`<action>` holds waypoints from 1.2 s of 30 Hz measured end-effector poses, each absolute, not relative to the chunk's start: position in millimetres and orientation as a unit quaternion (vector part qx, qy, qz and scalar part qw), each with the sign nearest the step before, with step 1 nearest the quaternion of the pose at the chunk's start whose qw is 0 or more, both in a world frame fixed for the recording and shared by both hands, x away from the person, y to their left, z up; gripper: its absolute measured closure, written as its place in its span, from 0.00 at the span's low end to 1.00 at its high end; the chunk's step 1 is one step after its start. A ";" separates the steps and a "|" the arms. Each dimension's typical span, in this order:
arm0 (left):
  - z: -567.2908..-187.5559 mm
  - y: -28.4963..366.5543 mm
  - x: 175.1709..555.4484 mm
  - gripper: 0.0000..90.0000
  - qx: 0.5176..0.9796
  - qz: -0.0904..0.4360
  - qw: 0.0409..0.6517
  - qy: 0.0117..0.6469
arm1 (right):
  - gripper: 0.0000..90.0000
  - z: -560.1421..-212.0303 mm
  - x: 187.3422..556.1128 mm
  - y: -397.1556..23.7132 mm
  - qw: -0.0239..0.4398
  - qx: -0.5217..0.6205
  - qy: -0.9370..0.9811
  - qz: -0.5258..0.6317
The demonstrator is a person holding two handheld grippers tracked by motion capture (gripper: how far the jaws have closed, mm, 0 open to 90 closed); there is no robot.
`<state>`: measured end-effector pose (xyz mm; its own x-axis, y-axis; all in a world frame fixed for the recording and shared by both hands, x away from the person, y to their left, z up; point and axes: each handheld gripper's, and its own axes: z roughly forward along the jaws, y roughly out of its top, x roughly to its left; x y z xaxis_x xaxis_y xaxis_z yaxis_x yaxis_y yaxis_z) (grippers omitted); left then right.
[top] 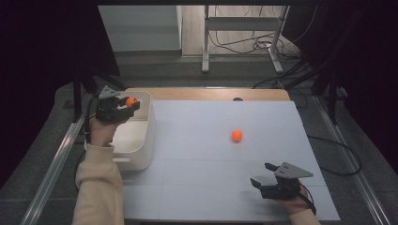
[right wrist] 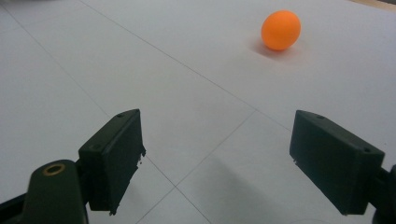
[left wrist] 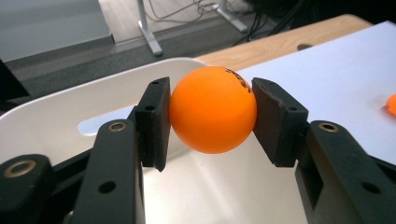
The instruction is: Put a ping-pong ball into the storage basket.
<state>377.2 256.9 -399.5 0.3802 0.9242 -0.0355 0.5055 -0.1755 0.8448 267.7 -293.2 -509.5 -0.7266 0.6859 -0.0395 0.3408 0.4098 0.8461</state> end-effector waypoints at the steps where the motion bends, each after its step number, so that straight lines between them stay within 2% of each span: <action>1: -400.0 256.4 377.4 0.56 0.725 0.257 0.406 0.494 | 0.20 -509.6 267.8 -293.1 0.195 0.314 0.817 0.443; 9: -402.2 254.3 379.4 0.56 0.735 0.257 0.387 0.494 | 0.20 -509.6 267.6 -293.1 0.195 0.313 0.817 0.444; 20: -401.2 256.1 378.4 0.55 0.729 0.261 0.393 0.496 | 0.20 -509.6 267.6 -293.1 0.194 0.313 0.818 0.443; 21: -400.6 256.0 378.3 0.53 0.724 0.268 0.396 0.498 | 0.20 -509.6 267.7 -293.1 0.194 0.313 0.818 0.443; 23: -398.4 254.3 378.0 0.31 0.709 0.287 0.396 0.508 | 0.20 -509.6 267.8 -293.2 0.194 0.313 0.818 0.443; 24: -398.4 254.3 378.0 0.24 0.709 0.287 0.396 0.508 | 0.20 -509.6 267.8 -293.2 0.194 0.313 0.818 0.443; 28: -392.9 254.6 374.3 0.18 0.696 0.287 0.413 0.513 | 0.20 -509.6 267.6 -293.0 0.194 0.312 0.818 0.442; 36: -386.8 252.2 369.0 0.18 0.700 0.288 0.423 0.498 | 0.20 -509.4 267.6 -293.1 0.195 0.312 0.818 0.443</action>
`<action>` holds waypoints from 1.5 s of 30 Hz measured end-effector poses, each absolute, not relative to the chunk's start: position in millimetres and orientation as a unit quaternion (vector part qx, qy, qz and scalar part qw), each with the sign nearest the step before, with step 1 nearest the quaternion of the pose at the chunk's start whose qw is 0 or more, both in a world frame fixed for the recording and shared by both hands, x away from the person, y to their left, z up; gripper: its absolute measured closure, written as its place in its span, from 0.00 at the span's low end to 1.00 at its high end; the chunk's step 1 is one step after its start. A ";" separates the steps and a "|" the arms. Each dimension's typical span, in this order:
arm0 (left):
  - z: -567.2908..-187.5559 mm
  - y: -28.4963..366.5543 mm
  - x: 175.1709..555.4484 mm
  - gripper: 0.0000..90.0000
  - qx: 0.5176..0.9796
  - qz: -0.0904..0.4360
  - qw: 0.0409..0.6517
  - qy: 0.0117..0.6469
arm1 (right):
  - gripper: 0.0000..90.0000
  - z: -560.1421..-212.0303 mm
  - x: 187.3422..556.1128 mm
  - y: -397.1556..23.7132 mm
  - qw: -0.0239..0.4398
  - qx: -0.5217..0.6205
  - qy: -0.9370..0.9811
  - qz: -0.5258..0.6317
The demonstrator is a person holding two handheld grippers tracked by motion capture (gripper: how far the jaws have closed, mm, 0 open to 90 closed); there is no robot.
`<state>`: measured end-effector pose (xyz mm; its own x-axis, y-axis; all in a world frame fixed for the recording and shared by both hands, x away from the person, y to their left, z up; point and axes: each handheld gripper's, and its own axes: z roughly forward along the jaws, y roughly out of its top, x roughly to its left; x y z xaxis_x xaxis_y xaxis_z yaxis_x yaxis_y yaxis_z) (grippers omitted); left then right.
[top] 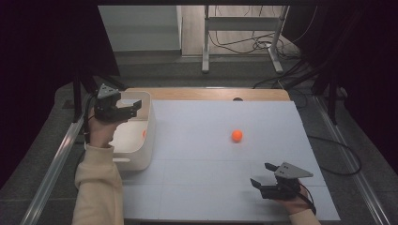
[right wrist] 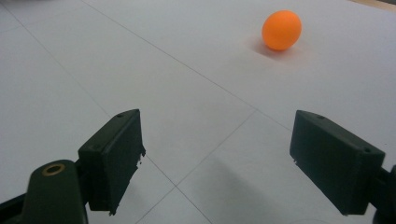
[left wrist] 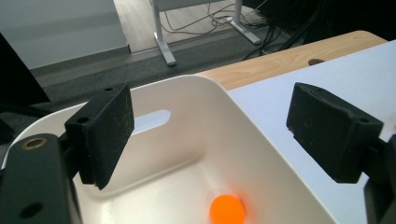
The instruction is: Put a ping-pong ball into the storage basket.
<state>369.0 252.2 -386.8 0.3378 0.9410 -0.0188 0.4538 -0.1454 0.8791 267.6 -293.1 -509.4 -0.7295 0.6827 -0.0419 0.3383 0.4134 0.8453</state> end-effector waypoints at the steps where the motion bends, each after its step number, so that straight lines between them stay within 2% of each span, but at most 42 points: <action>1: -386.2 252.0 368.4 0.18 0.700 0.287 0.425 0.497 | 0.20 -509.3 267.6 -293.2 0.195 0.312 0.818 0.443; 24: -368.6 237.7 348.9 0.18 0.709 0.214 0.511 0.437 | 0.20 -508.3 270.5 -292.9 0.193 0.314 0.815 0.446; 36: -364.0 217.9 345.7 0.18 0.732 0.174 0.528 0.393 | 0.20 -507.9 266.1 -295.6 0.197 0.320 0.811 0.448; 45: -361.5 199.4 341.8 0.18 0.746 0.171 0.527 0.369 | 0.20 -507.9 267.4 -295.7 0.197 0.317 0.811 0.450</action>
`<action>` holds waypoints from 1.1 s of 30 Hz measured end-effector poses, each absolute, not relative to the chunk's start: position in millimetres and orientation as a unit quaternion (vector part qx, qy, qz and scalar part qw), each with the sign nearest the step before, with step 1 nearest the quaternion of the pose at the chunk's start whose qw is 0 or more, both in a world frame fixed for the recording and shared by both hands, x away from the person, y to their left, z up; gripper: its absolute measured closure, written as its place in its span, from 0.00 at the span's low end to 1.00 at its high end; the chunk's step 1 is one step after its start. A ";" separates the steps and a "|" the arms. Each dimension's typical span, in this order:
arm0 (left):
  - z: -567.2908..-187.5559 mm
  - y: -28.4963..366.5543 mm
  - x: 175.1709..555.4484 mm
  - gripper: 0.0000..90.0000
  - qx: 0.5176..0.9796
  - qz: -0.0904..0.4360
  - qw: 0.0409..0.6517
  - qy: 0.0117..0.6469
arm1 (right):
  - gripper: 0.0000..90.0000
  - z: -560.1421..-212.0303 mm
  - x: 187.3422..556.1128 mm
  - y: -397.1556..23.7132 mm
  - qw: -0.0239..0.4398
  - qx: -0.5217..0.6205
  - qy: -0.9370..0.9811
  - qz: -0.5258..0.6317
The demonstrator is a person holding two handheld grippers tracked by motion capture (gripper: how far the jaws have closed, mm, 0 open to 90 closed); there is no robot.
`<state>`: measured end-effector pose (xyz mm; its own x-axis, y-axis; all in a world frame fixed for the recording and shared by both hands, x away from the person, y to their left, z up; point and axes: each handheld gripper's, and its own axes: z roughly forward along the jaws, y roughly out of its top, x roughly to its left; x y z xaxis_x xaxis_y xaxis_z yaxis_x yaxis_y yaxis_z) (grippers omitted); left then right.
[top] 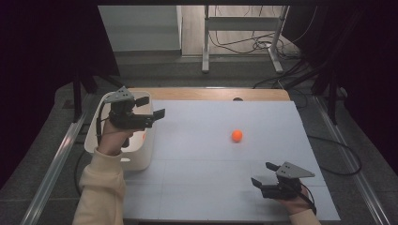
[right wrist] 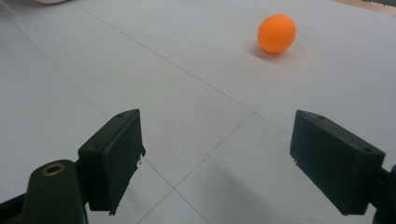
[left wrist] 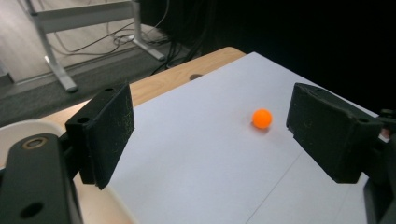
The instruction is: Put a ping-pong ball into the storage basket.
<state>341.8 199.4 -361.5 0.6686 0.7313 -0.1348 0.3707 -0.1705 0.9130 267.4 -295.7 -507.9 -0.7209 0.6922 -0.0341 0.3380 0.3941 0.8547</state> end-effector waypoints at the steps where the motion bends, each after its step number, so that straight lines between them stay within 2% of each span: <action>1: -361.2 195.6 341.5 0.18 0.748 0.169 0.528 0.365 | 0.20 -507.8 266.9 -296.4 0.197 0.318 0.811 0.450; 33: -376.6 145.8 340.6 0.18 0.792 0.144 0.500 0.319 | 0.20 -507.7 268.8 -296.0 0.195 0.318 0.810 0.452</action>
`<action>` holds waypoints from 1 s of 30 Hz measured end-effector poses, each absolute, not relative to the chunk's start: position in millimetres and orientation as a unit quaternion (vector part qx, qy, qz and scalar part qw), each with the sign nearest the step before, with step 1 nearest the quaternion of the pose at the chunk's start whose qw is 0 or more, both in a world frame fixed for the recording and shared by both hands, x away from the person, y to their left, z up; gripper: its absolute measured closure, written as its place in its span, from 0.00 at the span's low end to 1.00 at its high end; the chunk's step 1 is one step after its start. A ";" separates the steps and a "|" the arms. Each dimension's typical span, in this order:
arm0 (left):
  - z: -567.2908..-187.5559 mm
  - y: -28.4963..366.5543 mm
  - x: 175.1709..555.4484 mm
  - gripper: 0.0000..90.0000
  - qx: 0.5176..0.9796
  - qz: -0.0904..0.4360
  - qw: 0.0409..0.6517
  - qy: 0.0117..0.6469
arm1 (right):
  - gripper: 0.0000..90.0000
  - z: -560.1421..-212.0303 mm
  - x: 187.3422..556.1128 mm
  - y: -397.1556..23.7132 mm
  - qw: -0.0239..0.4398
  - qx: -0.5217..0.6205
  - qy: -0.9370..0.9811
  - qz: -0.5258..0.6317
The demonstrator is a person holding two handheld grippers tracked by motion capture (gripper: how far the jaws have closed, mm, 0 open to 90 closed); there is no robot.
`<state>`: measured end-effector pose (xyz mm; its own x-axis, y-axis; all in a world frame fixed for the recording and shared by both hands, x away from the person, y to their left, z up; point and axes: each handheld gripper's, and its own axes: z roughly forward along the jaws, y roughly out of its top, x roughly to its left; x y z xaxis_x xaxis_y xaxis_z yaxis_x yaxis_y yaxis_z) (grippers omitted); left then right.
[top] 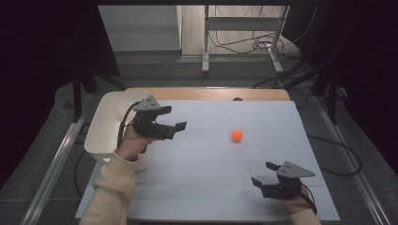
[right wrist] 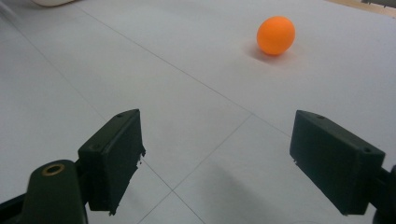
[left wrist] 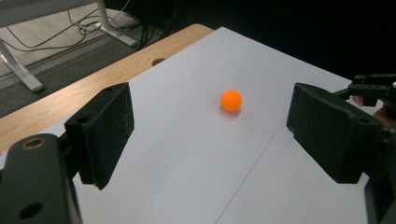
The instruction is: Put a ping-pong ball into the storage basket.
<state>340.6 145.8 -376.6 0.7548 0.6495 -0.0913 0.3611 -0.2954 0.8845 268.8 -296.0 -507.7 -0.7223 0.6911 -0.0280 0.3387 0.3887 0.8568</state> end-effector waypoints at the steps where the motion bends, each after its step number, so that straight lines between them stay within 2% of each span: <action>1: -376.7 144.3 340.4 0.18 0.793 0.143 0.501 0.318 | 0.20 -508.0 268.8 -295.9 0.194 0.318 0.810 0.452; 30: -396.3 93.7 345.8 0.18 0.830 0.122 0.465 0.281 | 0.20 -507.9 268.2 -296.8 0.189 0.323 0.804 0.462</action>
<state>345.8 93.7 -396.3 0.8116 0.5812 -0.0587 0.3538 -0.4092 0.8411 268.2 -296.8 -507.9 -0.7201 0.6938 -0.0067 0.3444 0.3658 0.8646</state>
